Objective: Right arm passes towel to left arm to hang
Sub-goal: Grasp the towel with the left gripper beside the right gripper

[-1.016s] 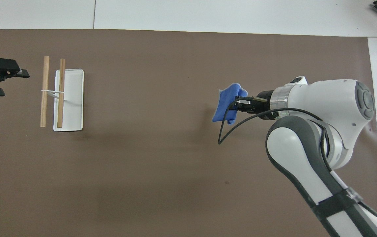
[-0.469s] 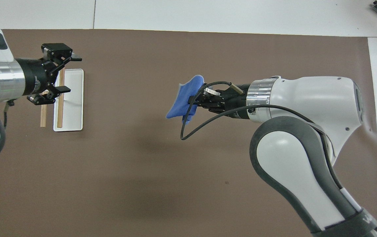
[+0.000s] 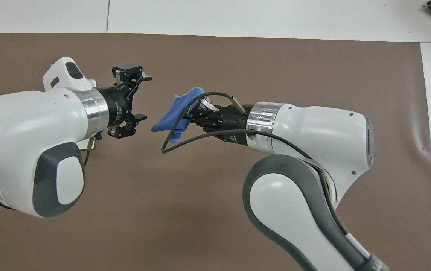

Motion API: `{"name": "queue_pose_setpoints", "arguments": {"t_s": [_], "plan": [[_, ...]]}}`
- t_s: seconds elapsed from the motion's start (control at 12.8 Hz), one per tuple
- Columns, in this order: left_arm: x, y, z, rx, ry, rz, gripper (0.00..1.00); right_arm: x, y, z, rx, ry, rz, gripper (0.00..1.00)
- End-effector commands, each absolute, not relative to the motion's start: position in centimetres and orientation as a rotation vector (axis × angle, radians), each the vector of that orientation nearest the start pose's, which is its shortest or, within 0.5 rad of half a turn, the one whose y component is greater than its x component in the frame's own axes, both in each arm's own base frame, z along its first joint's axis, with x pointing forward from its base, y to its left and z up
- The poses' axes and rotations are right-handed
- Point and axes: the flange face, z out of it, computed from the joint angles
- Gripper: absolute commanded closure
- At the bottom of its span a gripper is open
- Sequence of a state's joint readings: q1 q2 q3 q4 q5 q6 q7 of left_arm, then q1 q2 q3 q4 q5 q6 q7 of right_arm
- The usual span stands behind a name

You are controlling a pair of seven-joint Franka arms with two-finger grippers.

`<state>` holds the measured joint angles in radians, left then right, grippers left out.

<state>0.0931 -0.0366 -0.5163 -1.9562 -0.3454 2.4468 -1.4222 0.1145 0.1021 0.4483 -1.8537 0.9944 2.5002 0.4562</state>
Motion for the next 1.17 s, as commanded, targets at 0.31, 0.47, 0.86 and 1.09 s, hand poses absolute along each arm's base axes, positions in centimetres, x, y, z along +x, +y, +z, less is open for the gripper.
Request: {"name": "queue_pose_setpoints", "arguments": {"t_s": [0.31, 0.47, 0.86, 1.09], "plan": [[51.8, -25.6, 55.1, 2.080, 1.484, 0.134, 0.00, 54.2, 33.2, 53.1, -2.058, 0.635, -0.008, 1.00], [51.9, -25.1, 54.7, 2.094, 1.494, 0.126, 0.00, 54.3, 33.2, 53.0, -2.059, 0.636, -0.007, 1.00], [51.6, -23.9, 53.5, 2.205, 1.469, 0.087, 0.00, 54.7, 32.9, 53.7, -2.045, 0.639, -0.019, 1.00], [50.6, -25.0, 53.9, 2.246, 1.454, 0.055, 0.00, 55.5, 32.3, 54.5, -2.024, 0.648, -0.030, 1.00]]}}
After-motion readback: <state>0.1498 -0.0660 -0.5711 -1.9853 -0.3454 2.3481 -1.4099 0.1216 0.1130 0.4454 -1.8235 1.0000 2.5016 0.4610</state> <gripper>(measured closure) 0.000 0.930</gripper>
